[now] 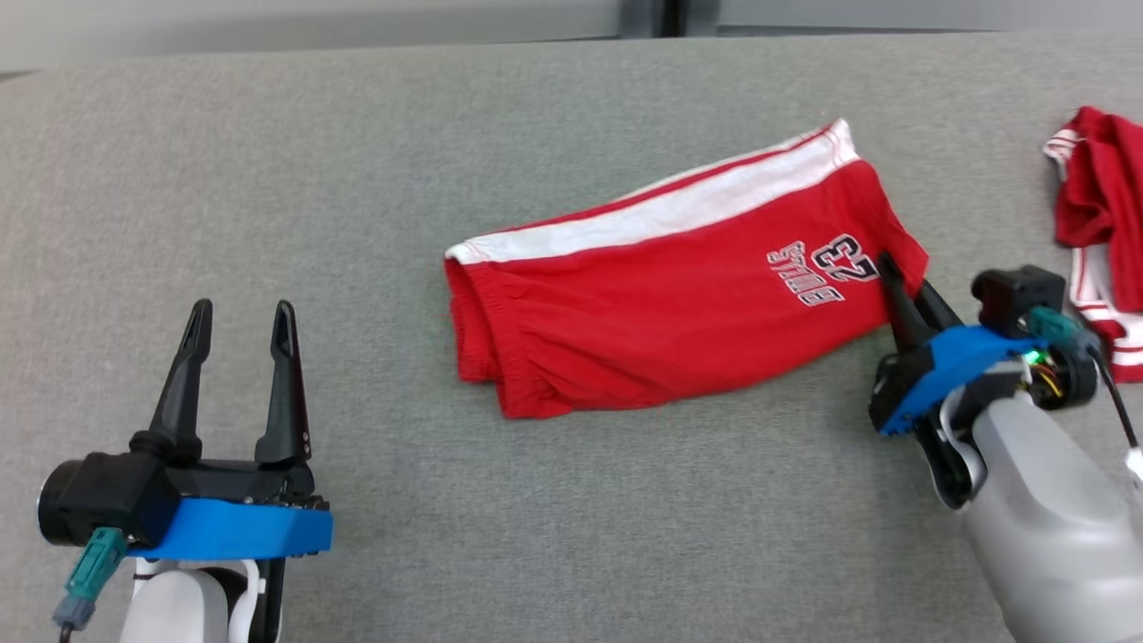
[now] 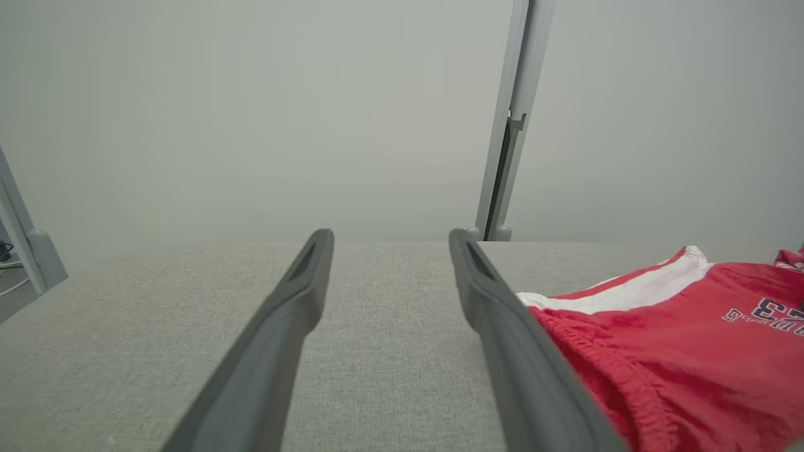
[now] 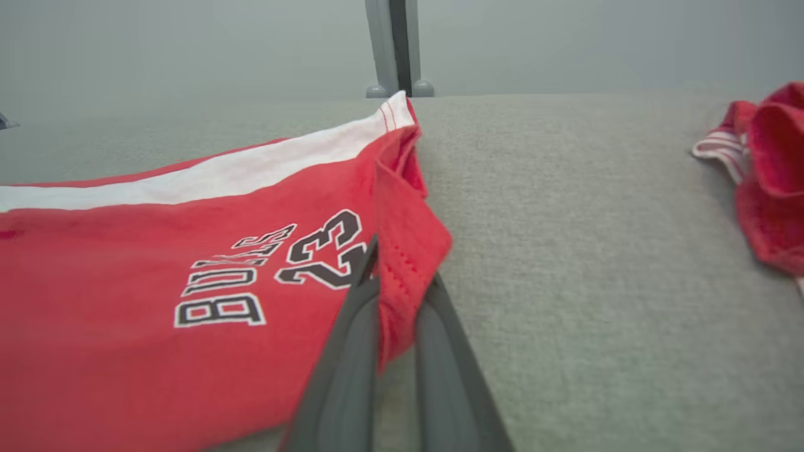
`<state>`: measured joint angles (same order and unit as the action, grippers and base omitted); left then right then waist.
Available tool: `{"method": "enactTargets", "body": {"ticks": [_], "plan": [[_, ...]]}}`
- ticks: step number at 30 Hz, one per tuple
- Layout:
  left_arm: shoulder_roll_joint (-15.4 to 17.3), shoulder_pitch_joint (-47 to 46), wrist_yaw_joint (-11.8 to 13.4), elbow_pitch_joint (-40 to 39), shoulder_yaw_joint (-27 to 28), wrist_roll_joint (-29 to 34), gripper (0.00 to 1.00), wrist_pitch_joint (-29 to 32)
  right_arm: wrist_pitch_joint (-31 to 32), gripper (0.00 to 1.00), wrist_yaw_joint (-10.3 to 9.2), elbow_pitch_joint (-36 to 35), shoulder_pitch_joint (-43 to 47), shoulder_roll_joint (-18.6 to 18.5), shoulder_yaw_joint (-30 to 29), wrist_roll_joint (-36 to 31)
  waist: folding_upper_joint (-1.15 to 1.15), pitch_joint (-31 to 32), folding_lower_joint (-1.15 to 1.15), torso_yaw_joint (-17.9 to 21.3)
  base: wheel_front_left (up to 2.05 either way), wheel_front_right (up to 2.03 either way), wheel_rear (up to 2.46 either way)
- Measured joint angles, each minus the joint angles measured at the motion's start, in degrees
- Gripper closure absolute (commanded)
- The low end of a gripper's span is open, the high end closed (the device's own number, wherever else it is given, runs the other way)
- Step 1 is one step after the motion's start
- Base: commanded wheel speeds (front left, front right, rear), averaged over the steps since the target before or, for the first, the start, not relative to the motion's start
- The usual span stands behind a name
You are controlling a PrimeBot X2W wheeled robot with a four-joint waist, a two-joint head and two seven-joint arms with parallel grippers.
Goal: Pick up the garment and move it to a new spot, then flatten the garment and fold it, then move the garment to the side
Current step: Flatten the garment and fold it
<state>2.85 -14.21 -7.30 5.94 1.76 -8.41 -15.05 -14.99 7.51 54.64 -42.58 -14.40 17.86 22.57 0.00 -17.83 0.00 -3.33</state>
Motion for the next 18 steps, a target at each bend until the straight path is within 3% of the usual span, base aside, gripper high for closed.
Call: {"method": "enactTargets", "body": {"ticks": [10,18], "plan": [[0.0,2.3,0.0,0.3,0.0,0.2,0.0,0.0,0.0,1.0,-0.01,-8.9,12.9,-2.7,-10.1,0.1,0.0,3.1,0.0,4.2,0.0,0.0,0.0],[0.0,2.3,0.0,0.8,-0.6,0.2,0.0,0.0,0.0,1.0,-0.01,-13.5,13.5,-0.5,-12.7,-3.2,0.0,3.4,0.0,4.0,0.0,0.0,0.0]]}}
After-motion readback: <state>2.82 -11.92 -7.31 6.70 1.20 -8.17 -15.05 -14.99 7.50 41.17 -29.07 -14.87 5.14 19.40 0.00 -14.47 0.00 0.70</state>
